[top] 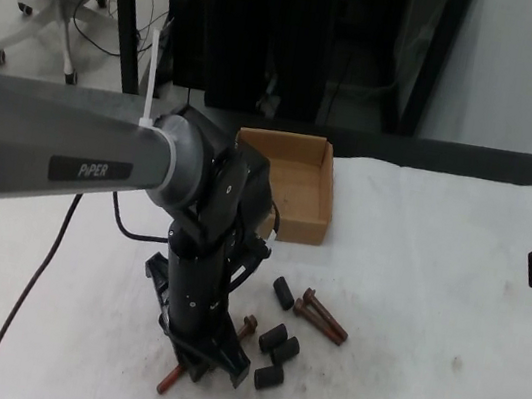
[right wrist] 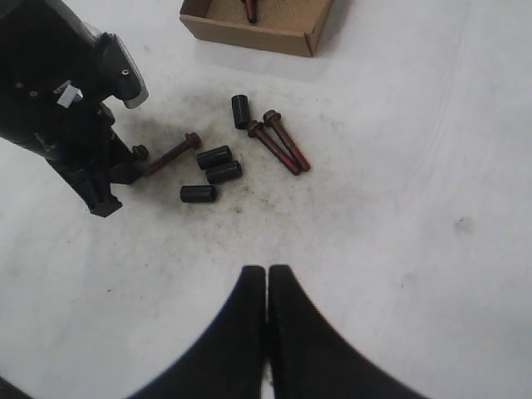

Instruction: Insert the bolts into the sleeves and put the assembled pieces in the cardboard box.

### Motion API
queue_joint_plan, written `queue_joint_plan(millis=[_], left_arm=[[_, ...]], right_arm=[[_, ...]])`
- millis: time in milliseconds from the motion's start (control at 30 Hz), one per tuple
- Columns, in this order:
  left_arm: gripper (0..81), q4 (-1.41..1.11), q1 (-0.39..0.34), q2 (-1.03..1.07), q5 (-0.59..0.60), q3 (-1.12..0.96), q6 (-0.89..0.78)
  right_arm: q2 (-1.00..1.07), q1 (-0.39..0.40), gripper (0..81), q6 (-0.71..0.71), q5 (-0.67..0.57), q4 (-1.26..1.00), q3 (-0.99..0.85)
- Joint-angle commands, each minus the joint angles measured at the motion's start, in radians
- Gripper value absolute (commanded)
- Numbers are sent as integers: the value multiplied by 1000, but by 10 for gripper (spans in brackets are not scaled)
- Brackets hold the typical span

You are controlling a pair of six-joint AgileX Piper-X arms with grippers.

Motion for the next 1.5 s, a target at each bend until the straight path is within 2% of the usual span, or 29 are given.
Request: queue_joint_plan(millis=[0, 100, 167, 300, 633, 800, 1000, 1100, 1233, 1367, 1467], left_arm=[[274, -46, -1, -5, -7, 5, -6], [273, -45, -1, -5, -39, 5, -6], [237, -39, -1, -5, -52, 5, -6], [1, -44, -1, -5, -51, 5, 17], [0, -55, 14, -50, -66, 5, 23], [0, -112, 49, -229, -66, 5, 15], [0, -157, 132, -543, -64, 5, -34], [0, -159, 167, -685, -41, 5, -34], [0, -126, 189, -835, -28, 6, -42], [0, -77, 199, -961, -38, 48, -42], [0, -75, 199, -1070, -83, 181, -61]], right_arm=[[-9, -4, 8, -8, -9, 14, -2], [-9, -4, 8, -8, -9, 17, -2], [-9, -4, 8, -8, -9, 17, -2], [-9, -4, 8, -8, -8, 16, -2], [-9, -1, 8, -8, -16, 4, -2], [3, -1, 8, -8, -59, -115, -2], [128, 9, 8, -16, -56, -194, -2], [222, 62, 8, -58, -53, -201, -2], [356, 175, 8, -57, -41, -263, -2], [467, 301, 8, -45, 132, -311, -23], [541, 343, 8, -45, 191, -300, -69]])
